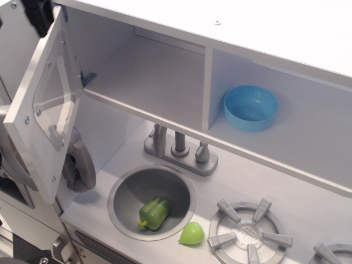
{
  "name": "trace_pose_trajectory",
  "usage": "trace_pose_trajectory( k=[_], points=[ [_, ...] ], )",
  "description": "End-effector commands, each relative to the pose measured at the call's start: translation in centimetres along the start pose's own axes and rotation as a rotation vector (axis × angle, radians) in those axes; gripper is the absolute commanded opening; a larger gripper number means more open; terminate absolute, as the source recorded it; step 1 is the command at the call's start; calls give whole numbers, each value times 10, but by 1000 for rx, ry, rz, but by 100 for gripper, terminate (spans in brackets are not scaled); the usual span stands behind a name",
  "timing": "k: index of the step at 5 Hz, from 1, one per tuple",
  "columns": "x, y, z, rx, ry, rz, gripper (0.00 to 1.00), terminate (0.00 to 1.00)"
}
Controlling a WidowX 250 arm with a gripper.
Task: Close microwave
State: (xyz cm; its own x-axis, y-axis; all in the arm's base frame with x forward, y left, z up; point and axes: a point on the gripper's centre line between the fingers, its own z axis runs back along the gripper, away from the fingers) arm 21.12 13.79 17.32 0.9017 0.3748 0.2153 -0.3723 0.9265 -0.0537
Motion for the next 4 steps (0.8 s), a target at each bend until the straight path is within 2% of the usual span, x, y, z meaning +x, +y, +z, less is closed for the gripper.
trace_pose_trajectory(
  k=[1, 2, 3, 4],
  points=[
    [2, 12, -3, 57, 12, 24, 100, 0],
    [6, 10, -16, 80, 21, 58, 100, 0],
    [5, 5, -28, 78, 44, 81, 100, 0],
    [3, -7, -39, 31, 36, 87, 100, 0]
  ],
)
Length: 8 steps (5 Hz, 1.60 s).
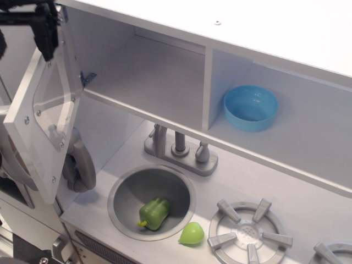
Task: Close microwave
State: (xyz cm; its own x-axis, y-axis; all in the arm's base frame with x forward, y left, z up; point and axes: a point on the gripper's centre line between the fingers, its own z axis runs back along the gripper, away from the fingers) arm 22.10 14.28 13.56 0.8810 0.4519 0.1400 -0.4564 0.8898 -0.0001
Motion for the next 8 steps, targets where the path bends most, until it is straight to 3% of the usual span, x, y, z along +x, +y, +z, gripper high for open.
trace_pose_trajectory(
  k=[1, 5, 6, 7, 8],
  points=[
    [-7, -23, -7, -54, -44, 5, 100, 0],
    [-11, -151, 26, -215, 6, 62, 100, 0],
    [-36, -172, 28, -227, 38, -43, 100, 0],
    [-66, -155, 15, -195, 53, -153, 100, 0],
    [-79, -126, 3, -169, 75, -185, 100, 0]
  ],
)
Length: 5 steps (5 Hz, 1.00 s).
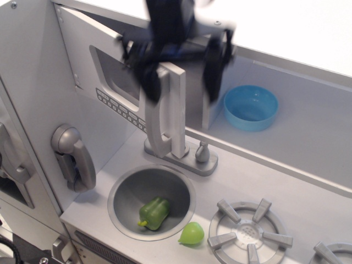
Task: Close microwave
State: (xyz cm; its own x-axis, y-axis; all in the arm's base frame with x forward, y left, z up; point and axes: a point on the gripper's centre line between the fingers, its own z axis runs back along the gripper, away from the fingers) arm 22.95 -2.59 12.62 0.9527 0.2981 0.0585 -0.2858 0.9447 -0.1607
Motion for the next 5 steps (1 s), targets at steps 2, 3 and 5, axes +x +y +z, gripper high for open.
trace_pose_trajectory(
  k=[2, 3, 5],
  points=[
    [10, 80, 1, 96, -61, 67, 100, 0],
    [35, 102, 3, 116, -128, 160, 100, 0],
    [55, 109, -4, 145, -172, 219, 100, 0]
  ],
)
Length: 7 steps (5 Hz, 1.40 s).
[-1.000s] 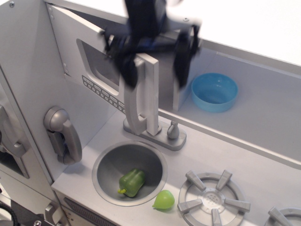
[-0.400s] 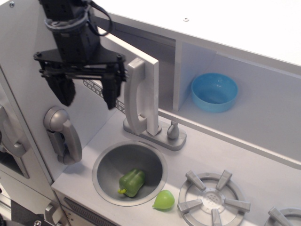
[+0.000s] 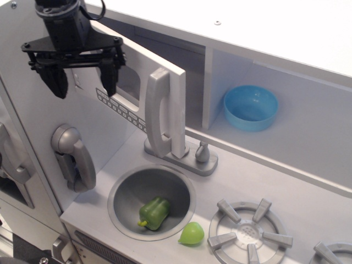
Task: Close microwave
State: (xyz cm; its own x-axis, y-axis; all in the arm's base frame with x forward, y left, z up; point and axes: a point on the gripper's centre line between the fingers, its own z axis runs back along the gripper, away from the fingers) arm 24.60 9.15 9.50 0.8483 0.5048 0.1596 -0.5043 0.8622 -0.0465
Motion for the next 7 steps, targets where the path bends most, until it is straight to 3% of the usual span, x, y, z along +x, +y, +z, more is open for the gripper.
trace_pose_trajectory(
  k=[1, 7],
  points=[
    [13, -11, 13, -13, -61, 5, 100, 0],
    [34, -33, 14, -22, -80, 68, 100, 0]
  ],
)
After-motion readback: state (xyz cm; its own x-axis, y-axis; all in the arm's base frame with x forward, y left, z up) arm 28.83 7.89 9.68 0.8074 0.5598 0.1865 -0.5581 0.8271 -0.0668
